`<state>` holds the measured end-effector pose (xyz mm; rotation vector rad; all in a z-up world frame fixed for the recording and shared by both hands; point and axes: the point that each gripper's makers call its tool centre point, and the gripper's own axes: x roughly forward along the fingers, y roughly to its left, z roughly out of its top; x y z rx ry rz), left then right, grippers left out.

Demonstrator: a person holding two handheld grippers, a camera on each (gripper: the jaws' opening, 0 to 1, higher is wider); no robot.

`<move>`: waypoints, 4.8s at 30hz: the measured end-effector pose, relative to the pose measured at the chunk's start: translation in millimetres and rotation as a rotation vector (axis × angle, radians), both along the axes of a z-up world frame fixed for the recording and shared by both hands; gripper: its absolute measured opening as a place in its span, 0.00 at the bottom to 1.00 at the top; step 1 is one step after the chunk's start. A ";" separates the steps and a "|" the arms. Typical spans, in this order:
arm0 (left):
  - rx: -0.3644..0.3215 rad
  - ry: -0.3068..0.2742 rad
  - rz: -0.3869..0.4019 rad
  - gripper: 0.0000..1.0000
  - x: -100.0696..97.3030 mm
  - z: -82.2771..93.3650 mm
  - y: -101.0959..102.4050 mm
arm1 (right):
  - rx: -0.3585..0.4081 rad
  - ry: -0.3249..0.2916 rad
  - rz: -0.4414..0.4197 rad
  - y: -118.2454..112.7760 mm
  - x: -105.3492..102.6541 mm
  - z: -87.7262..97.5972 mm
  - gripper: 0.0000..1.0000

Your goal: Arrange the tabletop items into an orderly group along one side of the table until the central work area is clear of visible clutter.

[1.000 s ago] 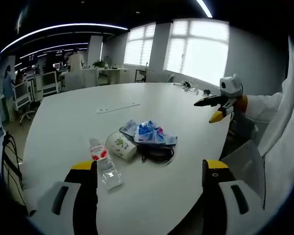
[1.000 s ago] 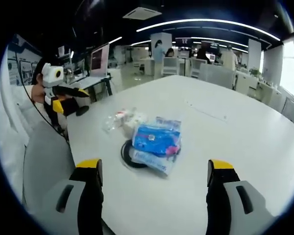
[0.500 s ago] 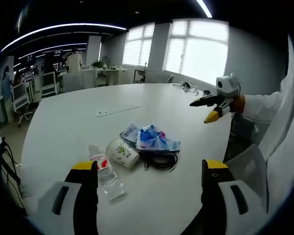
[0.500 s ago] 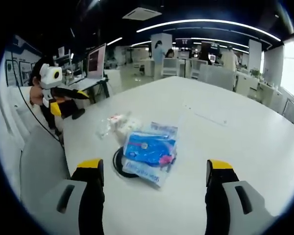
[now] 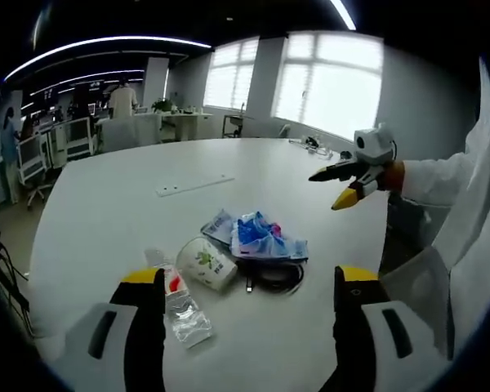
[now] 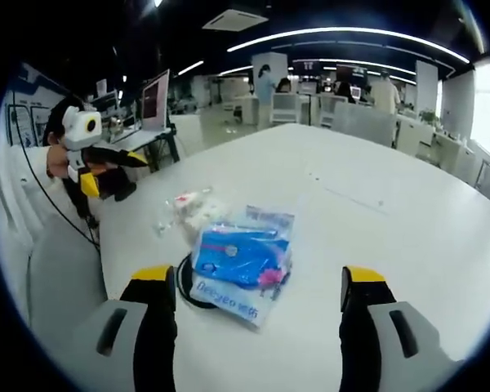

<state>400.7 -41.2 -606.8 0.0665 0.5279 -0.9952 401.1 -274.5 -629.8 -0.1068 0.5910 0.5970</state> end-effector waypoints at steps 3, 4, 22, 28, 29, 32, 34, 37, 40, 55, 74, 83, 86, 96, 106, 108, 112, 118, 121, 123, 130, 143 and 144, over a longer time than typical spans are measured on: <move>-0.003 0.006 -0.001 0.87 4.8 -4.0 -3.4 | -0.003 0.003 0.004 0.4 7.4 -4.1 0.80; -0.003 0.007 -0.003 0.87 5.4 -4.9 -4.5 | -0.001 0.006 0.005 0.4 9.7 -5.2 0.79; -0.014 0.047 0.007 0.86 26.3 -21.8 -11.4 | 0.007 0.062 0.032 11.0 50.8 -43.3 0.70; -0.019 0.055 0.011 0.86 32.7 -24.3 -13.8 | 0.012 0.080 0.031 9.5 62.7 -54.7 0.66; -0.020 0.056 0.012 0.86 34.3 -24.9 -14.2 | 0.011 0.081 0.031 9.2 64.0 -55.9 0.66; -0.019 0.058 0.013 0.86 36.7 -26.2 -14.8 | 0.017 0.086 0.031 8.3 68.4 -59.3 0.63; -0.018 0.061 0.013 0.86 37.7 -27.0 -15.0 | 0.013 0.093 0.031 7.9 70.5 -62.9 0.61; -0.020 0.062 0.014 0.85 38.5 -28.3 -15.2 | 0.016 0.094 0.033 7.0 74.0 -67.4 0.59; -0.019 0.069 0.016 0.85 38.2 -31.3 -14.3 | 0.020 0.099 0.033 6.6 75.9 -71.2 0.57; -0.012 0.081 0.038 0.84 39.7 -36.0 -9.2 | 0.032 0.131 0.044 10.8 82.3 -90.5 0.42; -0.005 0.087 0.032 0.83 38.9 -39.8 -11.9 | 0.041 0.163 0.069 14.5 77.1 -103.0 0.05; -0.004 0.090 0.030 0.83 36.3 -40.7 -12.7 | 0.052 0.156 0.067 14.8 75.9 -100.6 0.00; -0.003 0.089 0.030 0.82 35.5 -40.9 -12.8 | 0.050 0.154 0.069 14.2 75.7 -100.8 0.00; -0.013 0.082 0.026 0.81 35.4 -37.1 -17.9 | 0.097 0.143 0.047 12.9 74.1 -92.7 0.00; -0.025 0.072 0.008 0.80 35.7 -32.0 -31.6 | 0.155 0.134 0.003 10.0 69.9 -81.3 0.00; -0.031 0.069 0.006 0.80 36.3 -30.1 -34.4 | 0.167 0.134 -0.005 9.8 69.1 -79.2 0.00; -0.037 0.068 -0.001 0.79 37.0 -27.7 -40.0 | 0.193 0.133 -0.020 9.3 68.4 -75.0 0.00; -0.039 0.066 -0.012 0.76 36.1 -26.8 -47.5 | 0.230 0.133 -0.041 8.1 66.2 -70.4 0.00; -0.042 0.073 -0.019 0.76 33.7 -27.5 -53.2 | 0.249 0.132 -0.053 6.7 64.8 -68.0 0.00; -0.039 0.079 -0.025 0.76 31.6 -29.1 -57.4 | 0.259 0.132 -0.060 6.5 64.0 -66.2 0.00; -0.037 0.096 -0.038 0.73 27.9 -31.8 -70.4 | 0.286 0.128 -0.078 6.0 60.1 -60.9 0.00; -0.021 0.160 -0.035 0.68 21.9 -47.3 -94.0 | 0.295 0.122 -0.094 4.6 55.2 -59.3 0.00; -0.021 0.170 -0.027 0.68 22.1 -48.7 -94.9 | 0.296 0.122 -0.096 4.0 55.0 -59.5 0.00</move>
